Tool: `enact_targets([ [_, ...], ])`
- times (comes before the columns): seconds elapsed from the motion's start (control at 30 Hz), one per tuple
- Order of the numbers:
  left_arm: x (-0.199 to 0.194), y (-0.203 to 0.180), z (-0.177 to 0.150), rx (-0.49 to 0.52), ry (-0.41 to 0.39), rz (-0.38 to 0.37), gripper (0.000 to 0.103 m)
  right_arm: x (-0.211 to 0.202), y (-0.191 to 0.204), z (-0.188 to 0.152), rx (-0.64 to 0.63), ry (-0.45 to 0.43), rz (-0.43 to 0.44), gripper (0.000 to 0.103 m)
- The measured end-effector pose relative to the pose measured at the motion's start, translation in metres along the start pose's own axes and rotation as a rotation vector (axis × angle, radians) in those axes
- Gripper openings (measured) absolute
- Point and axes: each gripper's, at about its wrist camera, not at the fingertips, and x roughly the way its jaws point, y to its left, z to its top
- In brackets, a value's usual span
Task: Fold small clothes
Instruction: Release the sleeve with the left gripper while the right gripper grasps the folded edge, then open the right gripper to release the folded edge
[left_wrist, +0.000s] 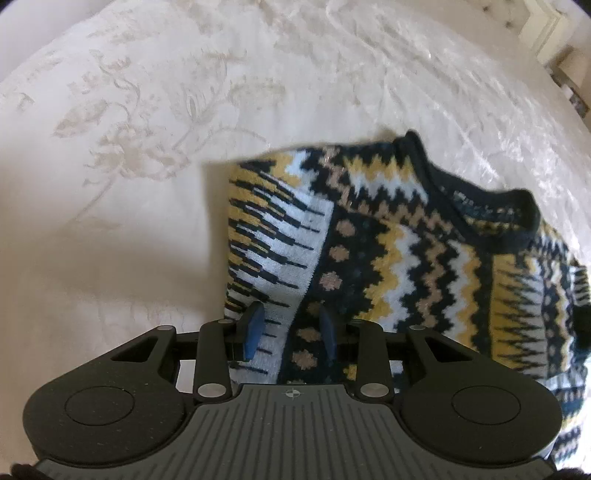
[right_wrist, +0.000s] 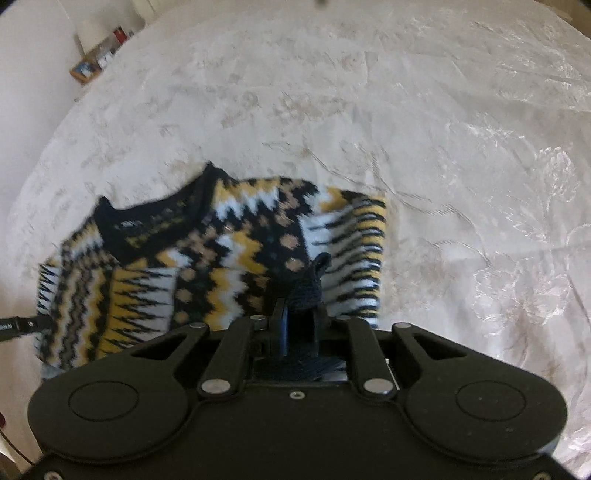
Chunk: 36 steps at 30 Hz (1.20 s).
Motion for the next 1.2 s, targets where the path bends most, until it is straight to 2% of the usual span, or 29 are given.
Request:
enact_targets([
  [0.27, 0.008, 0.004, -0.001, -0.006, -0.001, -0.008, 0.033, 0.018, -0.001, -0.002, -0.043, 0.038, -0.091, 0.025],
  [0.43, 0.007, 0.006, -0.003, -0.013, -0.013, -0.02, 0.033, 0.021, 0.006, -0.003, -0.053, 0.021, -0.13, 0.032],
  [0.5, 0.006, 0.008, -0.003, -0.015, -0.014, -0.028, 0.033, 0.019, 0.008, -0.005, -0.067, 0.01, -0.154, 0.038],
  [0.53, 0.006, 0.009, -0.003, -0.015, -0.013, -0.032, 0.033, 0.018, 0.009, -0.006, -0.078, 0.004, -0.178, 0.048],
  [0.57, 0.005, 0.01, -0.003, -0.016, -0.014, -0.035, 0.033, 0.018, 0.009, -0.007, -0.086, -0.001, -0.214, 0.063],
  [0.6, 0.005, 0.01, -0.003, -0.015, -0.014, -0.037, 0.033, 0.017, 0.007, -0.008, -0.084, -0.005, -0.238, 0.071],
  [0.73, 0.003, 0.01, -0.003, -0.007, -0.016, -0.034, 0.033, 0.007, -0.009, -0.01, 0.002, -0.003, -0.213, 0.07],
  [0.9, -0.009, 0.009, -0.008, -0.001, -0.029, -0.039, 0.035, -0.007, -0.007, -0.016, 0.003, -0.018, -0.207, 0.072],
  [0.97, -0.018, 0.008, -0.012, 0.003, -0.037, -0.052, 0.045, -0.014, -0.004, -0.021, 0.006, -0.023, -0.195, 0.077],
  [1.03, -0.025, 0.007, -0.019, 0.009, -0.029, -0.065, 0.05, -0.018, -0.001, -0.027, 0.004, -0.021, -0.178, 0.079],
  [1.2, -0.038, 0.01, -0.05, 0.035, 0.012, -0.067, 0.056, -0.021, 0.009, -0.049, 0.003, 0.012, -0.148, 0.084],
])
